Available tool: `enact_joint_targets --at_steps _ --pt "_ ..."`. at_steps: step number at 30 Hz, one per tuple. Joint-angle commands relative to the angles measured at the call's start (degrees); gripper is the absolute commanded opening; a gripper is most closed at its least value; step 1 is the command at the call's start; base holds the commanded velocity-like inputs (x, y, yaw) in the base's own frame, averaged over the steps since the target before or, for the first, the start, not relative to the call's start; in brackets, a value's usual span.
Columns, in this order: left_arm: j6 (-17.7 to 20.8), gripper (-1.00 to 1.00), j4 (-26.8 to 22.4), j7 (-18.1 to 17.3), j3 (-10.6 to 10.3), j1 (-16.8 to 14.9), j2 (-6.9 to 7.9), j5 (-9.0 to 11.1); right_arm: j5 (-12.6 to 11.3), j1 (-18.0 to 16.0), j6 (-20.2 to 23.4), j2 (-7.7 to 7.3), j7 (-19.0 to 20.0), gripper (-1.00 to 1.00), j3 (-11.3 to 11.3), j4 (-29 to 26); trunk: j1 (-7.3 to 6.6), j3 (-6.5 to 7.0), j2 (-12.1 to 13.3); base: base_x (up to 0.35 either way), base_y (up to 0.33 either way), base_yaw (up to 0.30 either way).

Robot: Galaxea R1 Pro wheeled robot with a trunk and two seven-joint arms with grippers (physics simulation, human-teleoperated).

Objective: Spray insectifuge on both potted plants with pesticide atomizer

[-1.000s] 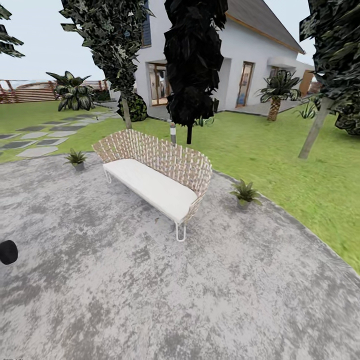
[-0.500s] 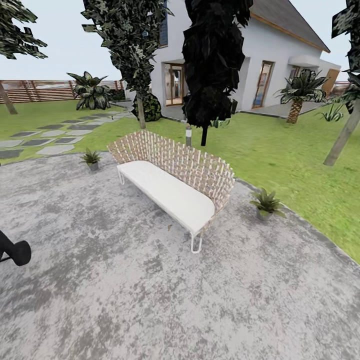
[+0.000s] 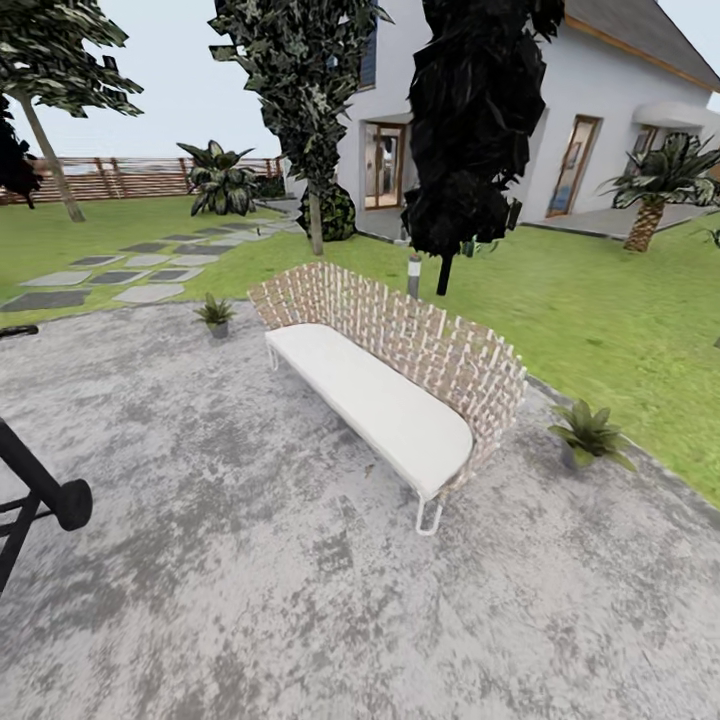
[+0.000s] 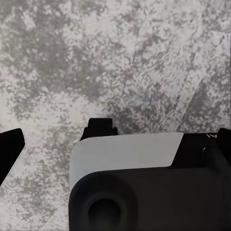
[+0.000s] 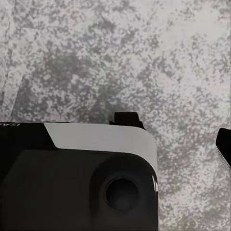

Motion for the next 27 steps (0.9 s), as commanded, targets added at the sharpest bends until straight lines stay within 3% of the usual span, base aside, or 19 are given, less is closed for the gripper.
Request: enact_joint_targets --at_steps 1,27 --pt "-0.2 1.0 0.1 0.0 0.0 0.0 0.0 0.0 0.0 0.0 -0.2 0.03 0.0 1.0 0.0 0.0 0.03 -0.1 0.0 0.327 0.08 0.24" --pt "-0.2 1.0 0.1 0.0 0.0 0.0 -0.02 0.0 -0.1 0.0 -0.2 -0.06 0.0 1.0 -0.3 -0.3 0.03 -0.87 0.0 0.327 0.014 0.271"
